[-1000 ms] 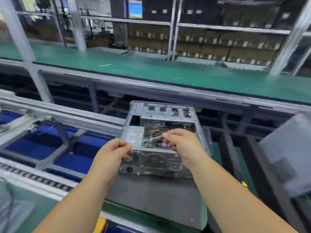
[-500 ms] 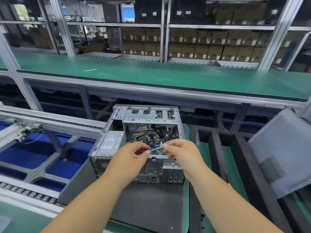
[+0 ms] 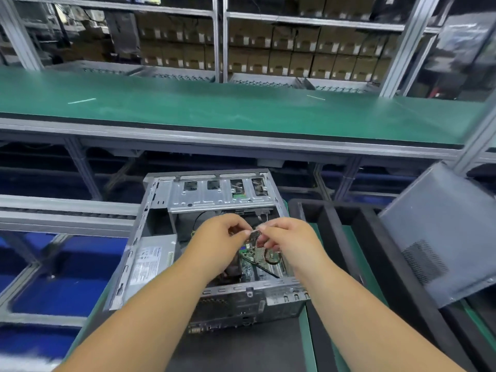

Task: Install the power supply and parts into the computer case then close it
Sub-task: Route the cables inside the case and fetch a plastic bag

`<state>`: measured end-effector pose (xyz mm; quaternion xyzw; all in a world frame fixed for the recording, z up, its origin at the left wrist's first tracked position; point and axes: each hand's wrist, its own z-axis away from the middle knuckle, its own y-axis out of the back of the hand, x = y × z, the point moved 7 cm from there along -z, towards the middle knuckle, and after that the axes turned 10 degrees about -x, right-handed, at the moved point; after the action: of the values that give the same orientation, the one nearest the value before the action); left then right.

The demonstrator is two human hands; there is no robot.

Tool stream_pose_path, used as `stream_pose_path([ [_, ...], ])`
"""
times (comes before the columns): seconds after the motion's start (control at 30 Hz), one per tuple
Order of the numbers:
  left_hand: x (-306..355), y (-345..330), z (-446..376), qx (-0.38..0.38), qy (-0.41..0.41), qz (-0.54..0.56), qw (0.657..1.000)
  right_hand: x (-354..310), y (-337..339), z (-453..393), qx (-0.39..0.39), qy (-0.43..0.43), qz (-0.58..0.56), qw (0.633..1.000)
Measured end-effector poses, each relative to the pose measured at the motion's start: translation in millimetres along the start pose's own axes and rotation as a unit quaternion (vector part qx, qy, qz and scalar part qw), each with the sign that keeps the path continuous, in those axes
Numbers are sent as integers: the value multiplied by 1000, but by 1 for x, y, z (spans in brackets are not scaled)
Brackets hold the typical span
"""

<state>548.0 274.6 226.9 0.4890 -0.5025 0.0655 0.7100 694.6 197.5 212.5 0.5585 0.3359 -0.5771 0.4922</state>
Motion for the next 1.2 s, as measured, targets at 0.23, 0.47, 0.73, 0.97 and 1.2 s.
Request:
stream_pose_path([
  [0.23, -27, 15, -49, -49, 11, -23, 998, 14, 1, -29, 89, -56, -31, 994],
  [0.47, -56, -6, -92, -220, 104, -122, 962, 23, -16, -40, 94, -148, 43, 984],
  [0.73, -80, -48, -117, -246, 219, 86, 940, 40, -20, -63, 104, -173, 68, 977],
  [0.97, -89, -75, -115, -213, 225, 263, 914, 57, -21, -67, 107, -180, 40, 977],
  [1.2, -84, -76, -119, -225, 181, 297, 910, 59, -19, -71, 107, -144, -1, 984],
])
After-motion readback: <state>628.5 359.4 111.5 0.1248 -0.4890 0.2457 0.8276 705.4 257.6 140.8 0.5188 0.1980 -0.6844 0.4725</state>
